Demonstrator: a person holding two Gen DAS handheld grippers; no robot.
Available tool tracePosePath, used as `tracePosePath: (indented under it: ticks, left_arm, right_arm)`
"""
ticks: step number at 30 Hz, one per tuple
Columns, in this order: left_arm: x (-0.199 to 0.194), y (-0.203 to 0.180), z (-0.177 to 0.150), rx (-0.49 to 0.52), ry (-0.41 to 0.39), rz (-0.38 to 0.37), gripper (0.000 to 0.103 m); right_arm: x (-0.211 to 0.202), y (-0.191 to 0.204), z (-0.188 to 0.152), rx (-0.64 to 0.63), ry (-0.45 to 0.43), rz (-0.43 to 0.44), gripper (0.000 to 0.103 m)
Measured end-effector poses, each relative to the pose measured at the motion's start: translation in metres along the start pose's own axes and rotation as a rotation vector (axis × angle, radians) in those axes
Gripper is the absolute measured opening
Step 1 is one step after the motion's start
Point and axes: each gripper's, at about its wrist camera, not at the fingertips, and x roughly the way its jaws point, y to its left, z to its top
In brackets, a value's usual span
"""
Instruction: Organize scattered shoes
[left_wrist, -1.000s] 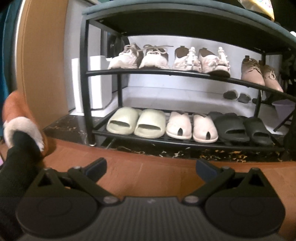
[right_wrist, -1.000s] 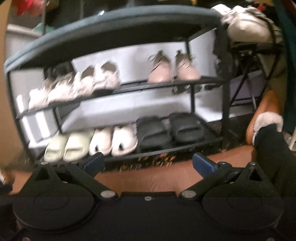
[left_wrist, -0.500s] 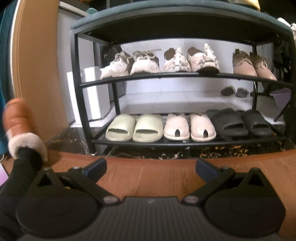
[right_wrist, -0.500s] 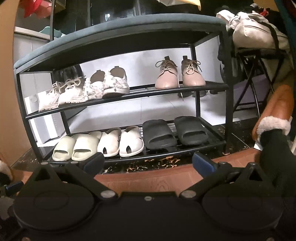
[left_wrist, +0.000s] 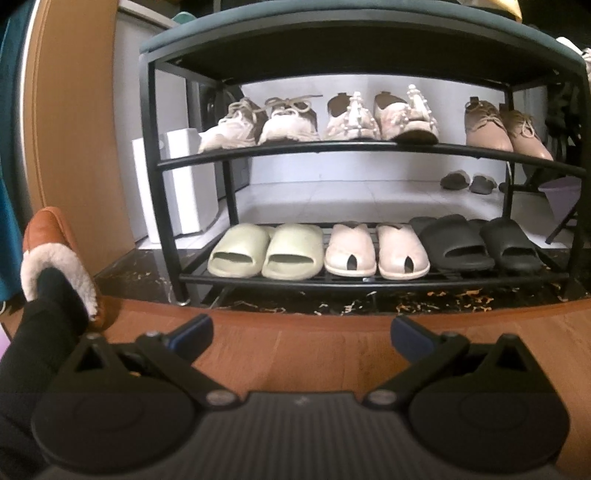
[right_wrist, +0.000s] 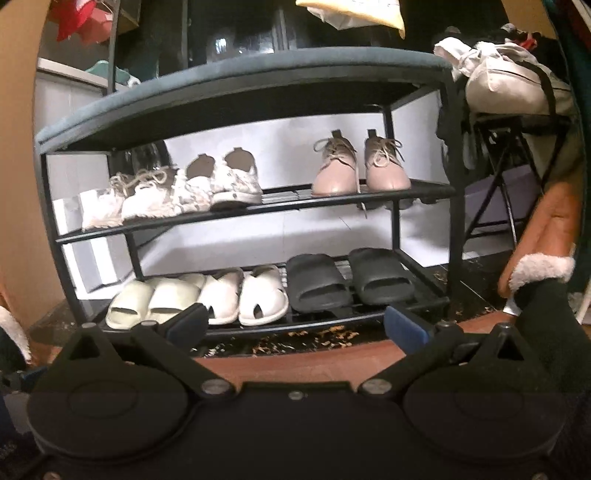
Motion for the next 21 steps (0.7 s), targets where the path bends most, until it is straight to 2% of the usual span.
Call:
tracePosePath:
  ticks: [7,13,17,21]
  left_arm:
    - [0.007,0.005,-0.002,-0.033,0.028,-0.002,0.102]
    - [0.013,0.010,-0.003,-0.063,0.057,-0.005,0.102]
    - [0.026,0.008,-0.010,-0.084,0.133,-0.002,0.102]
    - [0.046,0.007,-0.023,-0.117,0.244,-0.012,0.102]
  right_arm:
    - [0.001,0.004,-0.004,-0.023,-0.005,-0.010,0.103]
    - [0.012,-0.004,-0.015,-0.042,-0.009,-0.084,0.103]
    - [0.029,-0.009,-0.034,-0.041,0.037,-0.109,0.103]
    - [0.051,-0.013,-0.057,-0.077,0.086,-0.118,0.103]
